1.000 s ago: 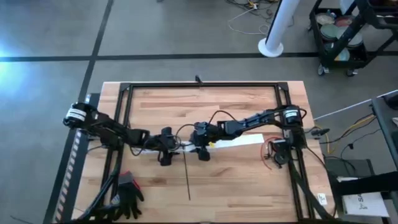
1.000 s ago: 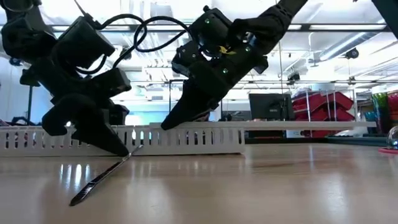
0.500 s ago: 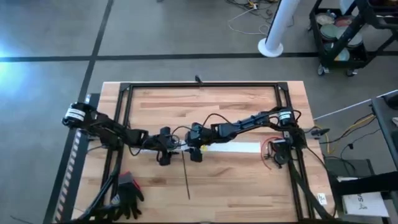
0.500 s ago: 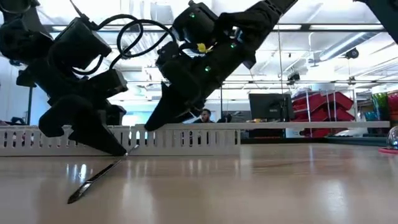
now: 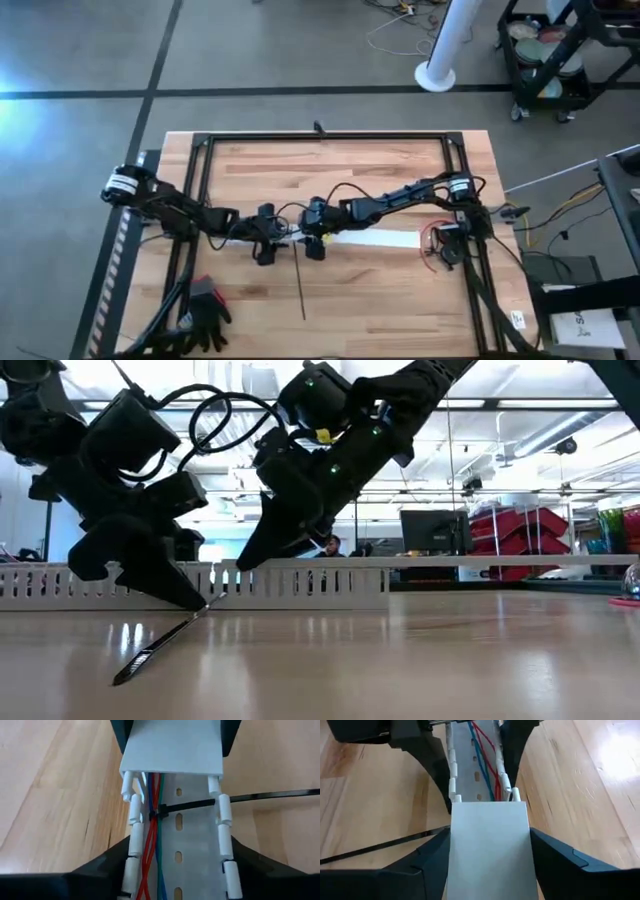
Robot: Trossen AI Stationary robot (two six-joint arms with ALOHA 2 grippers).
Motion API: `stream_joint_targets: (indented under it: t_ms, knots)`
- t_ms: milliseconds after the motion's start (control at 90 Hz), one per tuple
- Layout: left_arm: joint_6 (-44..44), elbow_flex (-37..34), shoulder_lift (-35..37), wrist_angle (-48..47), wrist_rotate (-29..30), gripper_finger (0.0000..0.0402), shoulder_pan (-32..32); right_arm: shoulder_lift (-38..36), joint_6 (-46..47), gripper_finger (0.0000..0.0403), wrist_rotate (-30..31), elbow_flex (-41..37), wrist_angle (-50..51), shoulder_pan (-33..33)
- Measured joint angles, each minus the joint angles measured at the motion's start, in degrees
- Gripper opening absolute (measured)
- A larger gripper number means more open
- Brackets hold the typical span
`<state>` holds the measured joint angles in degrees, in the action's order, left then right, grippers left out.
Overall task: Ziptie cables
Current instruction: Close the white cable duct
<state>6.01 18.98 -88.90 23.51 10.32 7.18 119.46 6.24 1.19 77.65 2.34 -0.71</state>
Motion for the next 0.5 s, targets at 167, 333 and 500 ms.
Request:
stream_joint_targets:
  t_ms: [167,333,500]
  knots:
    - [0.3,-0.1,0.0,0.0,0.0,0.0219,0.0,-0.2,0.4,0.0224,1.3,0.0,0.6,0.0]
    - [0.6,-0.3,0.0,0.0,0.0,0.0215,0.0,-0.3,-0.3,0.0220,1.4,0.0,0.8,-0.2]
    - [-0.2,-0.4,0.0,1.0,0.0,0.0225,0.0,0.2,-3.7,0.0223,0.8,-0.3,-2.6,-0.5]
